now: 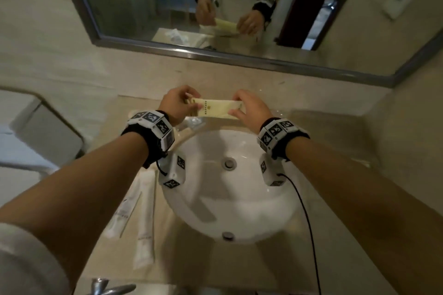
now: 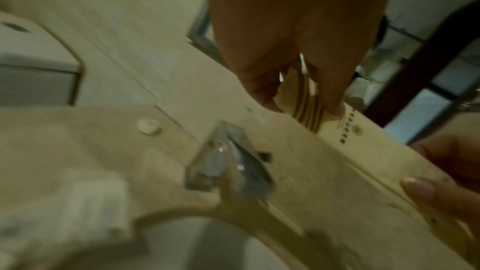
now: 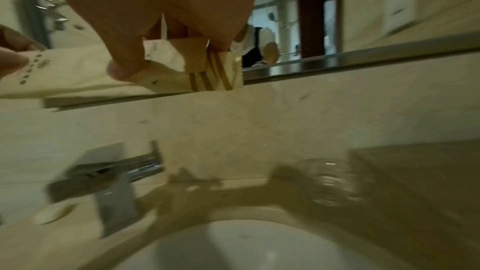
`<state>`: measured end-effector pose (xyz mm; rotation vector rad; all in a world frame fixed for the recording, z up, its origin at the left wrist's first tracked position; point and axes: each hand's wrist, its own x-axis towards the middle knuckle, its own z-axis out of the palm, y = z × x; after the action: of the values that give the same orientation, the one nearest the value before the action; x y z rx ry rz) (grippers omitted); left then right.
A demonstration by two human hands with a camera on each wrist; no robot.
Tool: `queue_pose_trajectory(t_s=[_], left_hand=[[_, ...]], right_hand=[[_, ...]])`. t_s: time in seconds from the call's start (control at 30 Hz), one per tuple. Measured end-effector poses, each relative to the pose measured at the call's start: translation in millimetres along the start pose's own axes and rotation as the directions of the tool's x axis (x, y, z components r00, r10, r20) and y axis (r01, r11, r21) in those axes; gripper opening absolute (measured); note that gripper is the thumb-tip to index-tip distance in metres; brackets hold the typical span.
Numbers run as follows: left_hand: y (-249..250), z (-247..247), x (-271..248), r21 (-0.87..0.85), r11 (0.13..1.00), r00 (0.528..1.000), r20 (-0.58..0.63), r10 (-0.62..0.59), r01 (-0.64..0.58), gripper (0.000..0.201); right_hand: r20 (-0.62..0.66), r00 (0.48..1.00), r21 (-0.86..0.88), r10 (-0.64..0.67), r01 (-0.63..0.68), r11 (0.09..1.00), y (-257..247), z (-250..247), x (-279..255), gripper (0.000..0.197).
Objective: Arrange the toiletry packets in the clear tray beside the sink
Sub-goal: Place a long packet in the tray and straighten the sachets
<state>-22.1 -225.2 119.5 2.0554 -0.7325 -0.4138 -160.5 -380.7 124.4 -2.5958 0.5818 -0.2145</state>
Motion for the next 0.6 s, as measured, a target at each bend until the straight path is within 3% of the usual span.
queue_pose_trajectory(t_s=[0.13,0.27,0.43,0.6], left_hand=[[46.1,70.2,4.0,-0.073,0.997,0.982,0.183,0.045,-0.032,0.031],[78.3,131.3,-1.5,-0.086,0.995,0.944,0.323,0.067,-0.042,0.036],[100.6,199.8,-13.1,-0.099,0.993,0.904,0.417,0.096,-0.059,0.031],[112.7,248.5,-20.7,-0.068,0.997,0.882,0.467,0.063,-0.035,0.025]], right_hand=[[-0.056,0.99,0.034,0.128,-0.126,0.991,68.4,-35.5,-45.9,0.028],[-0.082,0.949,0.155,0.306,-0.291,0.944,118.8,-55.9,-89.2,0.027],[-0.079,0.904,0.318,0.421,-0.377,0.87,176.5,-64.2,-135.9,0.022],[-0.033,0.858,0.368,0.513,-0.466,0.804,222.1,-69.3,-167.2,0.023]])
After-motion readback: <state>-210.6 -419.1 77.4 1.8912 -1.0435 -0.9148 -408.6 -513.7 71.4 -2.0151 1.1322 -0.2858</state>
